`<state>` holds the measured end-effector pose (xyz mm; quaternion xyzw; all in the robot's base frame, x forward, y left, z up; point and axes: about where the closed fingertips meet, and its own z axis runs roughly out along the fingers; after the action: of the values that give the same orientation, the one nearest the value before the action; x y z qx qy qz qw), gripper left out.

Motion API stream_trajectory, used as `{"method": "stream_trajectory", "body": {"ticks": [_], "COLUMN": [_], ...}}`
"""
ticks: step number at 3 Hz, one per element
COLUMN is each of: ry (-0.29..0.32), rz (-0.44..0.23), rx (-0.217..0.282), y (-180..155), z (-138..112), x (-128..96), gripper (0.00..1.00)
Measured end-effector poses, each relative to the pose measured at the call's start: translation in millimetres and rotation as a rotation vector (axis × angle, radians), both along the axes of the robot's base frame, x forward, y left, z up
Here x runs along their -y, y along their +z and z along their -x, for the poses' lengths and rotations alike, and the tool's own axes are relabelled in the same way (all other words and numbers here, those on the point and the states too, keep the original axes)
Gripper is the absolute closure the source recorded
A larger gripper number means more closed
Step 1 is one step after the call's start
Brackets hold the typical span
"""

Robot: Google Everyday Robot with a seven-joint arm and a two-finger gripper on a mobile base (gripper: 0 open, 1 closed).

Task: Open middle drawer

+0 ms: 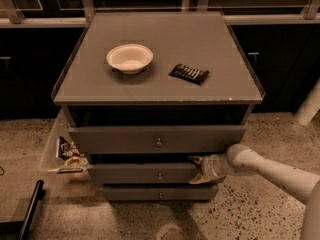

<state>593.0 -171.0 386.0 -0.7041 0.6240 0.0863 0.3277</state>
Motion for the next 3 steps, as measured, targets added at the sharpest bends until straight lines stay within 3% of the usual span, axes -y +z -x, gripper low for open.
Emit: {"method": "stream_trajectory", "body": {"ticks": [1, 2, 3], "ry": [0.000, -0.001, -0.001], "rz": [0.000, 0.000, 0.000], "rx": [0.000, 0.002, 0.002], "y": [4.4, 6.4, 6.4], "z": [-0.2, -0.2, -0.2], "x": [0.0, -0.3, -0.3], "gripper": [0.65, 0.62, 0.39]}}
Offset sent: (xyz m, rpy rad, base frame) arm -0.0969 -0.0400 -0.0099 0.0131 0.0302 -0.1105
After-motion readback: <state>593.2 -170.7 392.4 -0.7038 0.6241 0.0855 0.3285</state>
